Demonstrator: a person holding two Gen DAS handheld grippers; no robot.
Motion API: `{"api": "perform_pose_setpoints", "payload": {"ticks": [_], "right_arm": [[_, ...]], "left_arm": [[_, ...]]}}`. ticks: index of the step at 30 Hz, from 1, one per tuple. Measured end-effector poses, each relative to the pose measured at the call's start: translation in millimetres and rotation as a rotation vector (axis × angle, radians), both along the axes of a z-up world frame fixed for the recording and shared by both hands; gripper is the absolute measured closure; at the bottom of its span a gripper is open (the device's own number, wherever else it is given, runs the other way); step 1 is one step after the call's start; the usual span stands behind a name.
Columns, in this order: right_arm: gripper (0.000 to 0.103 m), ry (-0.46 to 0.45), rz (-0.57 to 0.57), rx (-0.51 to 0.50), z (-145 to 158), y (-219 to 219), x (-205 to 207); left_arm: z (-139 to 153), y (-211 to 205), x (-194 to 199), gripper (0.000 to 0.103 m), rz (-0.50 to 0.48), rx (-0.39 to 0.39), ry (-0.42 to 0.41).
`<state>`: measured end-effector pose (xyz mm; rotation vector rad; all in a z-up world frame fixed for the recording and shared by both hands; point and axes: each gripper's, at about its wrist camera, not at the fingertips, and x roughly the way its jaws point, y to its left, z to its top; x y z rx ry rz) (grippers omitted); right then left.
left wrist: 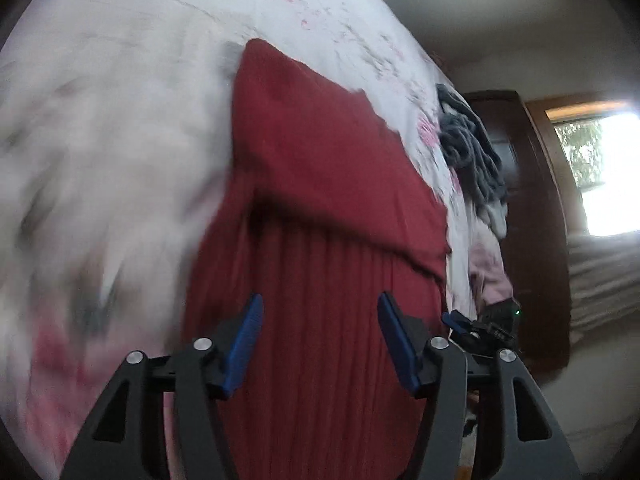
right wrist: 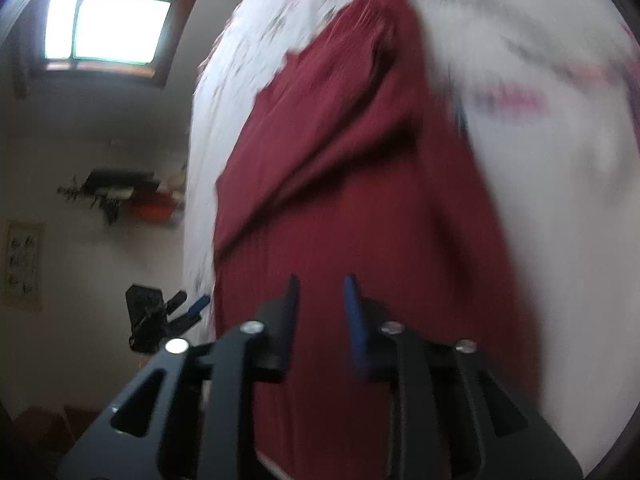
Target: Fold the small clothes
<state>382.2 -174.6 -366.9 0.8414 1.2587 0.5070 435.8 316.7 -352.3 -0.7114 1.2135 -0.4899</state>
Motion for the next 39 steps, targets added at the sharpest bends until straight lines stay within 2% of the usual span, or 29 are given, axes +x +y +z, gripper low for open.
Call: {"api": "perform_pose_setpoints", "payload": {"ticks": [2,5,7,8,10,13,15,20,24,26,33,39], "right_arm": [[0.058,0.025,0.030,-0.025,5.0,-2.7,-39.9],[0.057,0.080,0.014,-0.066,8.1,-23.9,-93.0],[0.055,0.111,-0.048,-0.098,10.9,-48.7,-134.2],[0.054,0.124,-0.076,-0.102,10.8,-57.2,-148.8],[0.054,0.167,-0.124,-0.109,5.5,-73.5,-177.6],[0.054,0.223,-0.131,-0.082,-10.2,-78.4,-198.1],[0.054,0.241,-0.115,-0.064,-16.2,-69.4,-204.3],[0.052,0.259,-0.063,-0.076,-23.3,-58.8,-218.3],[0.048,0.262,-0.062,-0.072,-22.3,-49.9,-220.6],[0.047,0.262,-0.051,-0.078,-21.7,-44.1,-219.8],[0.047,0.262,-0.042,-0.058,-22.4,-38.3,-213.2],[0.048,0.270,-0.040,-0.049,-27.5,-41.9,-213.6]], "left_arm": [[6.6,8.6,-41.5,0.033,-0.005,0.036,0.006],[-4.0,23.5,-99.5,0.033,-0.016,0.095,0.075],[-11.3,34.2,-133.2,0.033,-0.005,0.138,0.114],[-15.6,41.2,-151.1,0.033,0.015,0.139,0.137],[-24.0,55.7,-183.6,0.033,0.054,0.088,0.177],[-35.3,56.8,-206.2,0.033,0.046,0.069,0.228],[-35.3,56.6,-219.5,0.032,0.043,0.052,0.232],[-39.5,49.8,-235.1,0.030,0.044,-0.002,0.252],[-41.1,40.9,-234.2,0.030,0.029,-0.013,0.266],[-41.5,50.8,-240.2,0.030,0.028,-0.014,0.271],[-47.4,36.3,-224.5,0.028,-0.006,0.002,0.294],[-42.7,19.2,-218.0,0.026,-0.061,-0.015,0.282]]}}
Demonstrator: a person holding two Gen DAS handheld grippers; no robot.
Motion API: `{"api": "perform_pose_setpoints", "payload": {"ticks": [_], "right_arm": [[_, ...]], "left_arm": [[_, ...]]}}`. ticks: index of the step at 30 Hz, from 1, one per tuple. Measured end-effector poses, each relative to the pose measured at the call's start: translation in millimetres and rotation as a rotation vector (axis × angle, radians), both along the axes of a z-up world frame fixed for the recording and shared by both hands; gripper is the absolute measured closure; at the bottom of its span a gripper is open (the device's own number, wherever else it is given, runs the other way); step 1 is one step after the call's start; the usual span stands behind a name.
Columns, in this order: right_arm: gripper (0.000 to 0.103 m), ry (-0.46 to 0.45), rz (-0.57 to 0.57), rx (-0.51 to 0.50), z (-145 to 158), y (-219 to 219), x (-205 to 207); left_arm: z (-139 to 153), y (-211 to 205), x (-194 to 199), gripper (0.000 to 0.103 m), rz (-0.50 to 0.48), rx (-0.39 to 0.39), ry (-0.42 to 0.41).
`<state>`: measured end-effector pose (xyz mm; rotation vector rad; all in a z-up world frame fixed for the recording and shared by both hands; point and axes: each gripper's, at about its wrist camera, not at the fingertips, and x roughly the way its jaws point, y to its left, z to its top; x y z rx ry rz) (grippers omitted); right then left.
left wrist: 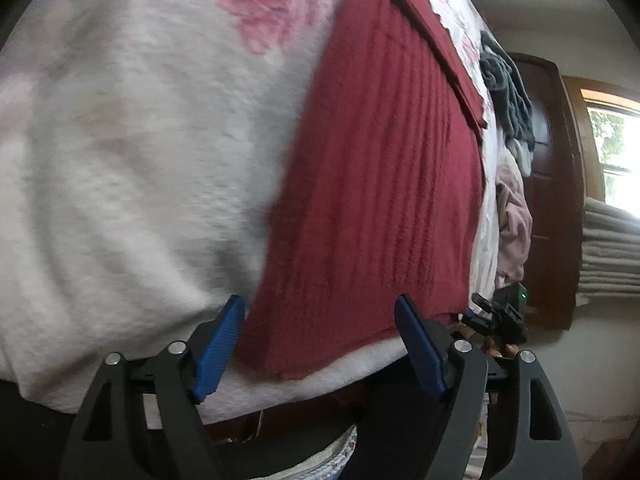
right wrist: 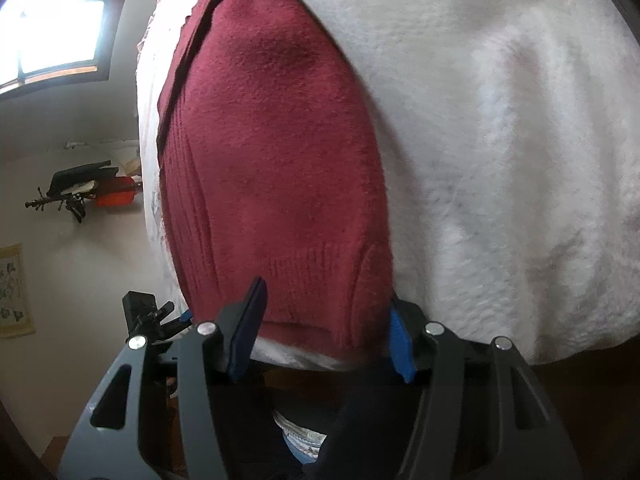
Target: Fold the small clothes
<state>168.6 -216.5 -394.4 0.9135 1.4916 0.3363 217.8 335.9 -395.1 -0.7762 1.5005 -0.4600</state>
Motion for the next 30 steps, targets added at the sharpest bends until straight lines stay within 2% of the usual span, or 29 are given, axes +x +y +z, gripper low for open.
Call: {"api": "perform_pose_setpoints", "payload": {"ticks": [6,11,12,15,17,19,20,22,23,24,26,29,30], "right_arm": [[0.046,-0.002,-0.001,0.004,-1.3,-2.2,-0.8],[0.046,-0.004,-0.002,0.012,-1.1,-2.8,-0.3],[0.046,-0.007,-0.002,0.014,0.5,-1.4,0.2],[0.048,-0.007,0.003,0.014,-0.4,-1.1,0.3],[0.049,0.004,-0.005,0.020,-4.6,-3.7,0.1],[0.049,0.007,-0.011,0.024,-6.0,-4.9,-0.7],[0.049,0.004,-0.009,0.022,-5.3,-4.7,-1.1],[0.055,0.001,-0.009,0.015,-4.2,-4.7,-1.8],[0.068,0.005,-0.012,0.018,-5.0,-5.4,-3.2],[0.083,0.015,-0.016,0.018,-6.4,-5.7,-4.5],[0.094,0.026,-0.024,-0.004,-8.4,-8.3,-8.1],[0.095,0.006,-0.039,-0.011,-2.8,-11.7,-14.2],[0.092,-0.003,-0.045,-0.016,0.8,-13.6,-15.8]], "left_arm": [[-4.5,-4.4,0.1,0.026,-0.029,-0.030,0.020],[-19.1,7.4,4.5,0.027,0.059,-0.119,0.089],[-18.2,4.4,5.0,0.027,0.048,-0.138,0.084],[-18.3,-11.8,1.9,0.037,-0.019,-0.157,0.082],[-25.8,-10.0,-0.5,0.050,-0.024,-0.152,0.094],[-36.9,3.2,-4.0,0.071,0.039,-0.181,0.141],[-38.1,6.2,-5.6,0.078,0.050,-0.186,0.146],[-38.5,7.2,-9.5,0.088,0.047,-0.177,0.146],[-38.8,7.0,-11.4,0.093,0.046,-0.174,0.147],[-38.7,7.7,-13.0,0.094,0.050,-0.170,0.147],[-38.9,10.4,-16.3,0.096,0.076,-0.175,0.143],[-34.9,13.1,-21.3,0.097,0.105,-0.182,0.127],[-32.5,12.7,-22.0,0.097,0.106,-0.181,0.118]]}}
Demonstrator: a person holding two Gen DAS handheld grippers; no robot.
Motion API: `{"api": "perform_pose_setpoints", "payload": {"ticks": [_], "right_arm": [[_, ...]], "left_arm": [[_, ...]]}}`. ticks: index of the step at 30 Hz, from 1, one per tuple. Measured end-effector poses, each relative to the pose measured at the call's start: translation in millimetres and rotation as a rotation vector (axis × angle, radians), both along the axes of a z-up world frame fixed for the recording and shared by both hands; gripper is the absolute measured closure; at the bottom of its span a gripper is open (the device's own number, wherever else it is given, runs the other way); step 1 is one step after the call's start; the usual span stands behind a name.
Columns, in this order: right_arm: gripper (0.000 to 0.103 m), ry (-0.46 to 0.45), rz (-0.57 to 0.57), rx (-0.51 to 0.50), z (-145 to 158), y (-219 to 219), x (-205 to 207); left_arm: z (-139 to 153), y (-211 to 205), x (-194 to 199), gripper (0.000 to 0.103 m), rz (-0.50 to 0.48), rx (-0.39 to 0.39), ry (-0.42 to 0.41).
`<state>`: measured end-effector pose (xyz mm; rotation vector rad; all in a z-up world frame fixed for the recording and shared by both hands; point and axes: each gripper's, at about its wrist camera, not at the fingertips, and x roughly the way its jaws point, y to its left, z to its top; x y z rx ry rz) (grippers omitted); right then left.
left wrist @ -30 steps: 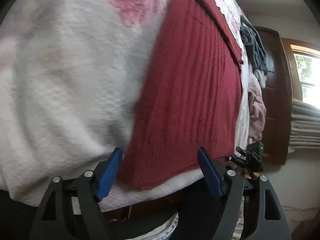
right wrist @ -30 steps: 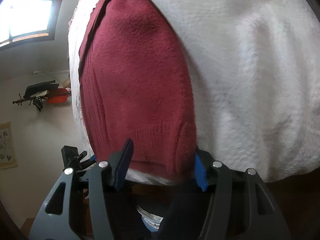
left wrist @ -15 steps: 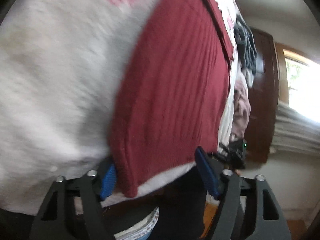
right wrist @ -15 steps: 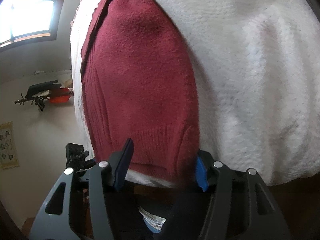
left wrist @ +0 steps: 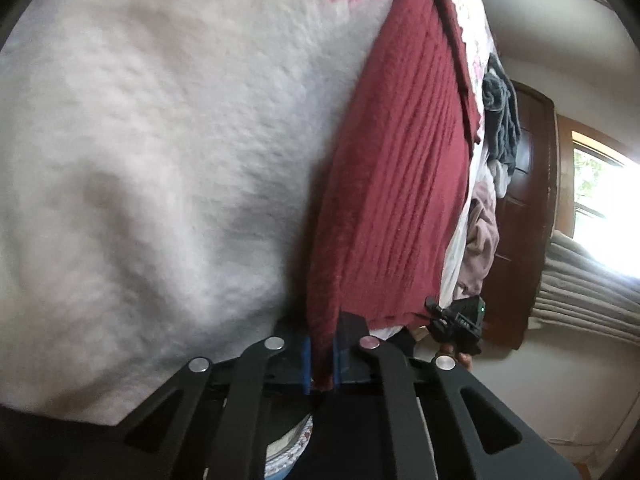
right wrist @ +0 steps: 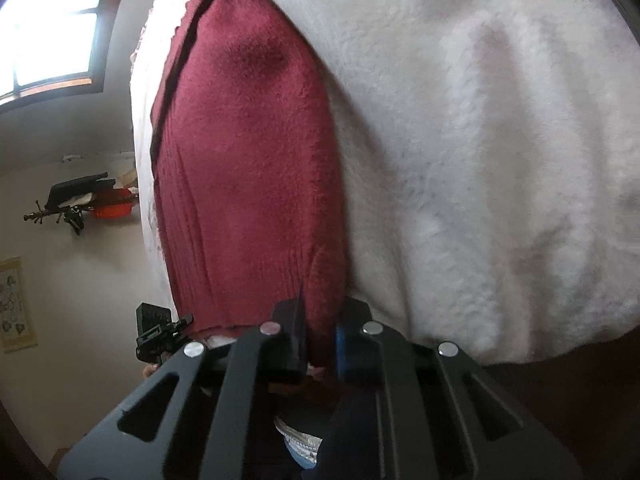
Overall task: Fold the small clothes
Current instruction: 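Lift the hem with both tools and fold it toward the collar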
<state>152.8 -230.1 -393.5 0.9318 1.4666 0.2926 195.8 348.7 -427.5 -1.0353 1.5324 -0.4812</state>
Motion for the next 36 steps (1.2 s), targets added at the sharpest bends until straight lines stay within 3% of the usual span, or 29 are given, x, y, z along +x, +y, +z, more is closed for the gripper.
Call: {"api": "perform_pose_setpoints", "payload": {"ticks": [2,3,4,7,14,21,24,26,28,29,30,36], "right_arm": [[0.081,0.003,-0.015,-0.021,2.4,-5.4,-1.8],[0.066,0.017,-0.023,-0.016,1.4,-8.3,-3.1],[0.064,0.025,-0.033,-0.016,0.9,-11.1,-4.5],[0.063,0.037,-0.039,-0.016,2.0,-14.3,-8.1],[0.061,0.068,-0.033,-0.003,-2.1,-7.9,-12.3],[0.059,0.069,-0.022,0.027,-2.9,-0.5,-11.8],[0.058,0.063,-0.045,0.062,-6.3,-0.3,-11.7],[0.060,0.060,-0.044,0.062,-7.1,2.5,-10.1],[0.074,0.070,-0.045,0.053,-10.9,4.3,-8.3],[0.093,0.077,-0.045,0.050,-12.2,5.3,-8.3],[0.097,0.076,-0.042,0.054,-12.4,6.5,-8.5],[0.098,-0.003,-0.049,0.057,12.3,7.4,-12.1]], "left_arm": [[6.0,-1.6,0.6,0.097,-0.007,0.008,-0.019],[6.9,-2.0,1.7,0.097,-0.013,0.016,-0.024],[7.2,-2.7,2.5,0.096,-0.019,0.030,-0.027],[3.1,-3.4,5.3,0.094,-0.023,0.047,-0.010],[-0.1,-3.3,5.9,0.060,0.020,-0.001,0.000],[2.1,-9.3,6.3,0.053,0.029,-0.018,-0.007],[-1.1,-8.3,5.7,0.056,0.042,-0.032,0.001],[0.2,-8.9,5.9,0.076,0.041,-0.028,-0.001],[-2.7,-5.8,5.9,0.091,0.034,-0.026,0.009],[-4.7,-5.1,5.6,0.095,0.034,-0.019,0.018],[-6.2,-4.3,5.5,0.096,0.033,-0.013,0.025],[10.7,0.1,-1.3,0.097,0.072,-0.027,-0.013]]}}
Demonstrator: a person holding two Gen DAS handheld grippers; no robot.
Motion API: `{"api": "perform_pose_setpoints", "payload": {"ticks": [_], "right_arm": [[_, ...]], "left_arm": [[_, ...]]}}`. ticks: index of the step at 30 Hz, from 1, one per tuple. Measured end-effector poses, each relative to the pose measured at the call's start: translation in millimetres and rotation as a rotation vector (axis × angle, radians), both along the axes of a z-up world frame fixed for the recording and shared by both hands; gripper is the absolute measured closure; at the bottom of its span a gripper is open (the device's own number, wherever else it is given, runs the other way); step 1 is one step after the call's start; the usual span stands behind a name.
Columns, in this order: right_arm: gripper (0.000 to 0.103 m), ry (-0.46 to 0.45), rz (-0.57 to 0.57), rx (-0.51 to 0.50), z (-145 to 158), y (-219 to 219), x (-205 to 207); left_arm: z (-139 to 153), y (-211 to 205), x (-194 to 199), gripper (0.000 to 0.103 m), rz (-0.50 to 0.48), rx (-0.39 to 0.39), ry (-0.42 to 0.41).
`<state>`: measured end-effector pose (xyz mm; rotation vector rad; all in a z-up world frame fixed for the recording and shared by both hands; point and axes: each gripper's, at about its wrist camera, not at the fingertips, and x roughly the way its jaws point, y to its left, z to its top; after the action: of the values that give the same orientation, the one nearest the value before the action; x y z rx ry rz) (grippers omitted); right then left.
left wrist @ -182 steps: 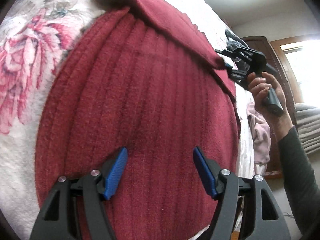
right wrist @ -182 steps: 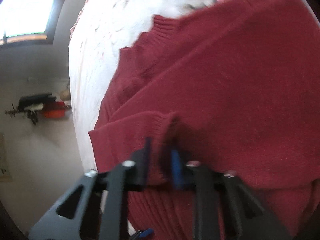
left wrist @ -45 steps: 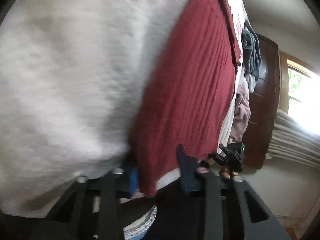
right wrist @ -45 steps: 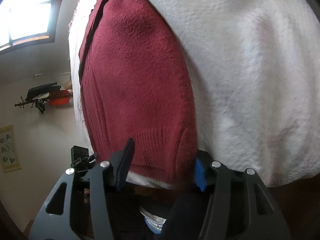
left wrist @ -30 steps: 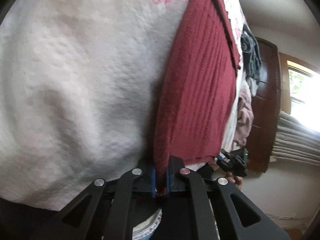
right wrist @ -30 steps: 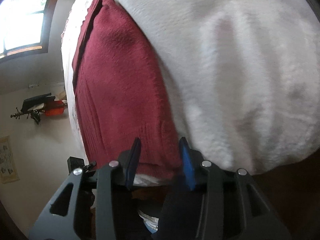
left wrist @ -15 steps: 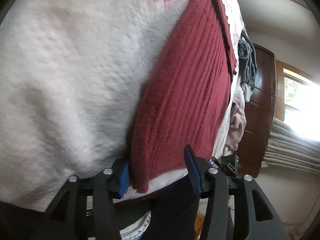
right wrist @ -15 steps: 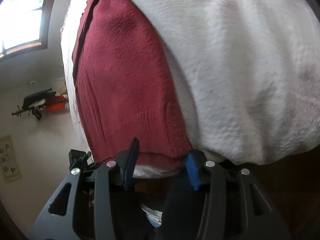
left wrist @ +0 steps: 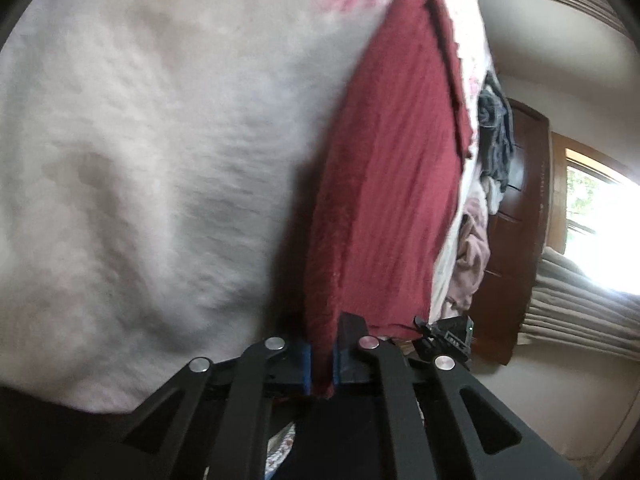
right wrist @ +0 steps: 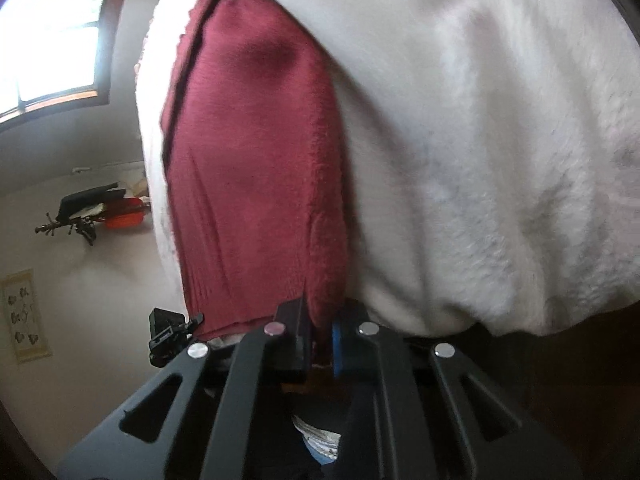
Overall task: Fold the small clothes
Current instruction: 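Lift the hem with both tools and fold it toward the collar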
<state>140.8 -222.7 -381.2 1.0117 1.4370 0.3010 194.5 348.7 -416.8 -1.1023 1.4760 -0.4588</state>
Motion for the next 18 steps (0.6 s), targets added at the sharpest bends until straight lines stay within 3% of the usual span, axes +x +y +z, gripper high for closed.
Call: {"api": "perform_pose_setpoints", "payload": {"ticks": [10,18], "right_arm": [[0.098,-0.147,-0.043,0.069,62.0,-4.7,5.2],[0.098,-0.265,-0.050,0.085,119.5,-12.1,39.7]], "left_arm": [[77.9,0.0,3.6,0.097,0.040,-0.068,-0.151],[133.5,-1.0,33.7,0.097,0.049,-0.101,-0.225]]}}
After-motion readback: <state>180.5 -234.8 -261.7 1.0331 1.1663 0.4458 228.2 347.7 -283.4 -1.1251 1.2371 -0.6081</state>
